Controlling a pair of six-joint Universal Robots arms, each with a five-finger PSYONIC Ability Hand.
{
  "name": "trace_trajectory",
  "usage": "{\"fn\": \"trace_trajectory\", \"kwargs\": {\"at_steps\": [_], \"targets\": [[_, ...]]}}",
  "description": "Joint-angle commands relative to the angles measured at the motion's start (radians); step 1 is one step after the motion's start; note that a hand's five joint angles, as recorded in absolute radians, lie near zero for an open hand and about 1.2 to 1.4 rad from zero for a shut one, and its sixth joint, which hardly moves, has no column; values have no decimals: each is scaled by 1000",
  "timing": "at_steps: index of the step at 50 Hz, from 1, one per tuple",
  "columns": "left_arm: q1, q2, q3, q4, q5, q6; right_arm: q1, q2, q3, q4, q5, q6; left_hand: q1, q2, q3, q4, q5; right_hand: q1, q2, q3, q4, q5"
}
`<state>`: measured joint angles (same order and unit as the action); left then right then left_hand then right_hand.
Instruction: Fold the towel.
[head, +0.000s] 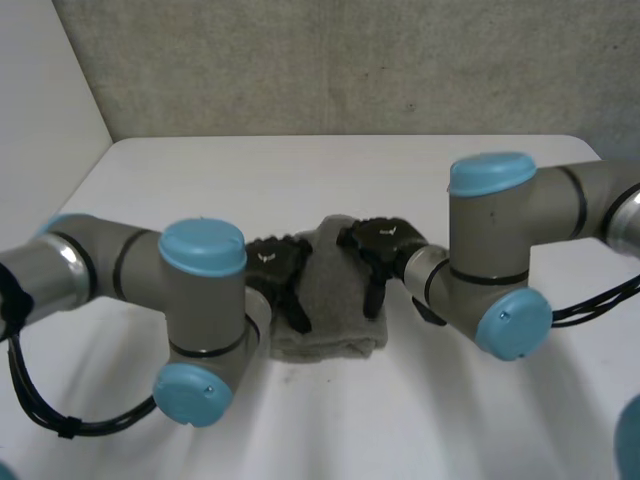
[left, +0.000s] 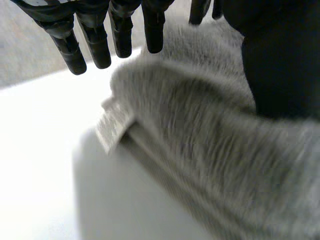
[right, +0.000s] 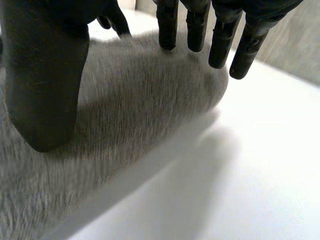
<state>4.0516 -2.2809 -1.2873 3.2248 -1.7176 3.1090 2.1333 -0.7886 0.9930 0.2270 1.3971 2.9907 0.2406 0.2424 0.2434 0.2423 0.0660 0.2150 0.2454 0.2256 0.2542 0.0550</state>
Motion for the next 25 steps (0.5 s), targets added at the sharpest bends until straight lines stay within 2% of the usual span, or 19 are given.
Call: {"fn": "trace_trajectory", "kwargs": {"at_steps": [1,5,6,8,11,13,19,25], "targets": [[10,152,11,-10,-2,0,-15,-151,18,-6,0,13,29,27,26,27,29,-40,-71,-51,-80,-55],[42,292,13,-17,-2,2,-58,-295,50,-11,35,16,5,4,3,4,5,-40,-71,-51,-80,-55],[62,338,13,-19,0,0,-58,-296,50,-11,36,16,2,0,0,1,2,-40,-71,-51,-80,-55],[87,386,11,-29,1,0,-93,-391,67,-11,107,16,-4,-5,-6,-5,-3,-40,-71,-51,-80,-55],[131,470,11,-69,3,6,-108,-432,73,-9,148,16,-9,-11,-12,-11,-9,-40,-71,-51,-80,-55],[154,507,11,-94,4,13,-138,-489,90,-8,210,16,-12,-14,-15,-14,-12,-40,-71,-51,-80,-55],[231,581,-3,-180,7,31,-158,-529,118,2,240,14,-56,-58,-59,-58,-56,-40,-71,-51,-80,-55],[239,583,-6,-234,7,29,-171,-538,164,2,243,14,-59,-61,-62,-61,-59,-40,-71,-51,-80,-55]]}}
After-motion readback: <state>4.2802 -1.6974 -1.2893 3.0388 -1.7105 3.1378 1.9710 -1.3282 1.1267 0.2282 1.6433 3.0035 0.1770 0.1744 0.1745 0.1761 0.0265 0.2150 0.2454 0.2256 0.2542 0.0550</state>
